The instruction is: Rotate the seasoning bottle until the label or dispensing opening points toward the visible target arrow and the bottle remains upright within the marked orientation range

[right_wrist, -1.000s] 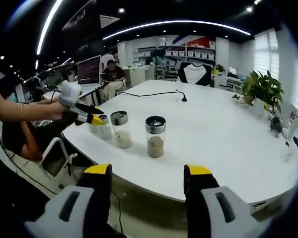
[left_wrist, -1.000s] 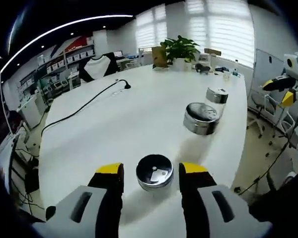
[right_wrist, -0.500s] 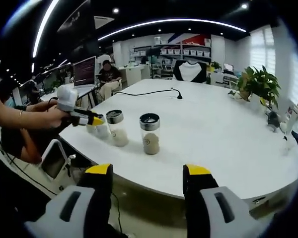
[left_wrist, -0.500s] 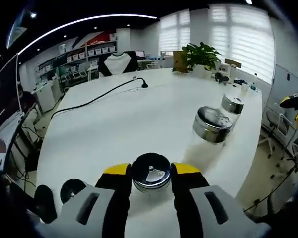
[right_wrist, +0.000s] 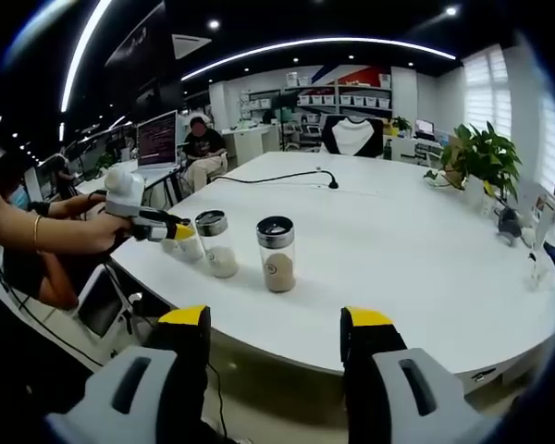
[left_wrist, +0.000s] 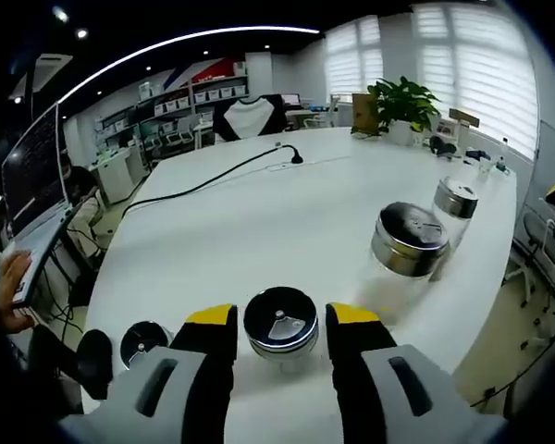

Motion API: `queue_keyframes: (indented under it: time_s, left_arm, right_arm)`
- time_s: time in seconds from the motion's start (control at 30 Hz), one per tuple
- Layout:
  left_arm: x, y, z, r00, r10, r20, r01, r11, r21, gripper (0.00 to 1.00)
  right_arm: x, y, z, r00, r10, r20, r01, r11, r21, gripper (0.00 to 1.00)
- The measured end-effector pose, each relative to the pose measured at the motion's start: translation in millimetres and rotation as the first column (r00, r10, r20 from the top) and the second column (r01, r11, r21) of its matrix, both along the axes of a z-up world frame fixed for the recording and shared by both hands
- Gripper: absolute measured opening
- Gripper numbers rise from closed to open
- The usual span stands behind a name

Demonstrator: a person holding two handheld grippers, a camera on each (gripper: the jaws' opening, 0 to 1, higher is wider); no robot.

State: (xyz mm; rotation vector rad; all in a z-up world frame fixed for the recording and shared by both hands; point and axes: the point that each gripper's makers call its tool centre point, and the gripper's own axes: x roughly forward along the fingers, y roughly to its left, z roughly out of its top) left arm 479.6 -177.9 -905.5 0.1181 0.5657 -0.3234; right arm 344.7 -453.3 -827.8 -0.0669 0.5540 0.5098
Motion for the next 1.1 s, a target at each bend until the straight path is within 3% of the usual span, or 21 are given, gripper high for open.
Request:
queue_keyframes:
  time_s: [0.03, 0.07, 0.23, 0.27, 0.33, 0.43, 0.57, 0.63, 0.8, 1.1]
  left_arm:
    - [-2.2, -1.0, 1.4, 1.000, -0.004, -0.002, 0.004, 1.000, -0.007, 0.69]
    - [-5.8, -0.1, 5.1, 1.000, -0.008, 0.004, 0.008, 1.000, -0.011, 0.73]
    - [-30.3, 7.1, 28.3, 0.997, -0.028, 0.073, 0.031, 0.999, -0.042, 0.74]
    - [-32.9, 8.8, 28.6, 0.997, -0.028, 0.072, 0.031, 0.999, -0.040, 0.76]
    - [-52.4, 25.6, 24.4, 1.000, 0.015, 0.012, -0.015, 1.000, -0.012, 0.81]
    - [-72.8, 37.9, 34.2, 0.998, 0.044, 0.039, -0.041, 0.997, -0.065, 0.83]
    - [-102.5, 58.5, 42.0, 0.996, 0.071, 0.055, -0.068, 0.996, -0.055, 0.83]
    - [-116.6, 71.0, 46.0, 0.990, 0.124, 0.066, -0.116, 0.988, -0.106, 0.85]
    - [-150.5, 99.6, 42.5, 0.986, 0.156, 0.058, -0.150, 0.983, -0.103, 0.91]
    - [-183.9, 119.6, 50.1, 0.981, 0.176, 0.081, -0.161, 0.974, -0.160, 1.00]
  right_arm:
    - [0.1, 0.2, 0.1, 1.000, 0.002, 0.003, -0.002, 1.000, -0.001, 0.56]
    - [-0.3, 0.8, -0.3, 1.000, 0.003, 0.002, -0.003, 1.000, 0.001, 0.56]
    - [-3.1, 7.3, -2.2, 1.000, 0.017, -0.008, -0.017, 1.000, 0.018, 0.58]
    - [-3.2, 9.0, -2.3, 1.000, 0.021, -0.009, -0.021, 1.000, 0.018, 0.59]
    - [-3.2, 11.7, -1.5, 1.000, 0.028, -0.009, -0.027, 0.999, 0.020, 0.60]
    - [-1.7, 18.0, 3.1, 0.999, 0.035, 0.012, -0.036, 0.999, 0.033, 0.63]
    - [-5.7, 21.0, 4.0, 0.998, 0.059, 0.023, -0.059, 0.998, 0.003, 0.63]
    - [-9.6, 21.0, 4.6, 0.998, 0.056, 0.018, -0.056, 0.998, 0.015, 0.64]
    - [-19.3, 23.9, -0.4, 1.000, 0.025, 0.007, -0.026, 0.998, 0.056, 0.64]
    - [-38.9, 54.6, -5.1, 0.999, 0.036, 0.020, -0.038, 0.994, 0.102, 0.73]
